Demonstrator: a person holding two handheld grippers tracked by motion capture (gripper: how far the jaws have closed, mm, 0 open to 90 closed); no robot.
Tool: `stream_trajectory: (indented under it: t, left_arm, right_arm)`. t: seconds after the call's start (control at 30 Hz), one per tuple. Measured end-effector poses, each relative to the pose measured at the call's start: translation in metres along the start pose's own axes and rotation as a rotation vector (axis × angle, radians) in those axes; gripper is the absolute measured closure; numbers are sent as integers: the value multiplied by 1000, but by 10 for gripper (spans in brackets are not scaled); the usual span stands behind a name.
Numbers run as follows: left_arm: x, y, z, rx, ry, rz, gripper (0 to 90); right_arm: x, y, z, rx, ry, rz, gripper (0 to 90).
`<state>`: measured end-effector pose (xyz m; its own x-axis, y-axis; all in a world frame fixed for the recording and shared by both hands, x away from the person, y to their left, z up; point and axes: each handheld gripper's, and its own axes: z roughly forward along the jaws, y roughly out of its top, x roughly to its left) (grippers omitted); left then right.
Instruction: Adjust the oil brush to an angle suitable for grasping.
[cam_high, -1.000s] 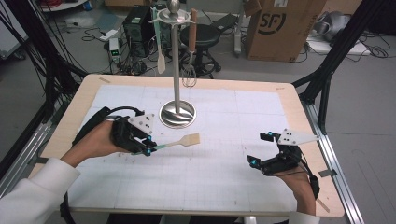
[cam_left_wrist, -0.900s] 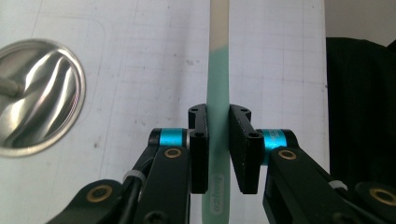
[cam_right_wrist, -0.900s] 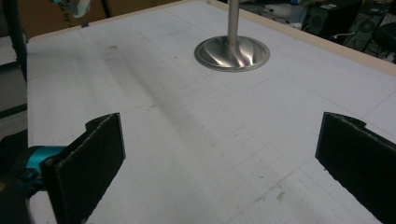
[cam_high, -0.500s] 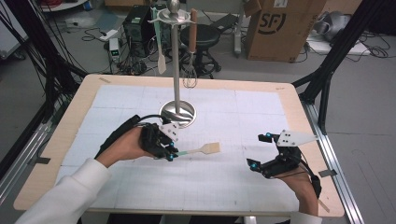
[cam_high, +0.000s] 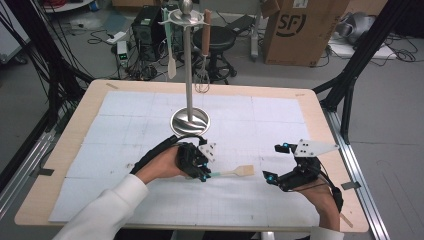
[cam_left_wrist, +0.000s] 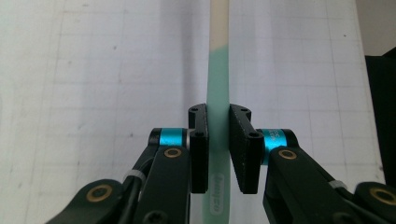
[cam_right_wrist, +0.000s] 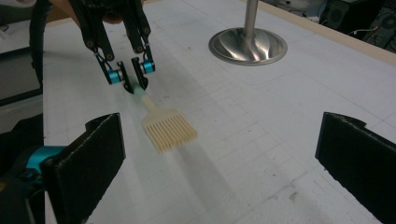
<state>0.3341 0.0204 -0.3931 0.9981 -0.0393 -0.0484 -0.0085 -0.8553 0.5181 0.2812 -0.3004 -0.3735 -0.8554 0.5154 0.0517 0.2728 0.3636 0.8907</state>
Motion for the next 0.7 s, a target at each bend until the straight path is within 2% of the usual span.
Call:
stream_trajectory:
  t: [0.1,0.17,0.33,0.4,0.47,0.5,0.6,0.7]
  left_arm:
    - [2,3,8,2,1,10,786]
    - [1,3,13,-12,-3,-4,786]
    - [3,4,22,-7,0,11,785]
    - [3,4,25,-18,-7,7,783]
    - [2,4,27,-9,-10,-9,773]
    - [2,4,28,-9,-14,-4,753]
    - [0,4,27,-15,4,8,527]
    - [1,2,18,-35,-10,-28,367]
  right_arm:
    - [0,0,0,-5,-2,1,0]
    - [0,0,-1,-4,-1,1,0]
    - [-1,0,-1,-9,-1,0,0]
    - [-1,0,0,-8,-2,-3,0]
    - [-1,0,0,-7,-3,1,0]
    - [-1,0,0,-5,-3,4,0]
    - [-1,0,0,-6,-5,2,0]
    - [-1,0,1,-4,-3,-1,0]
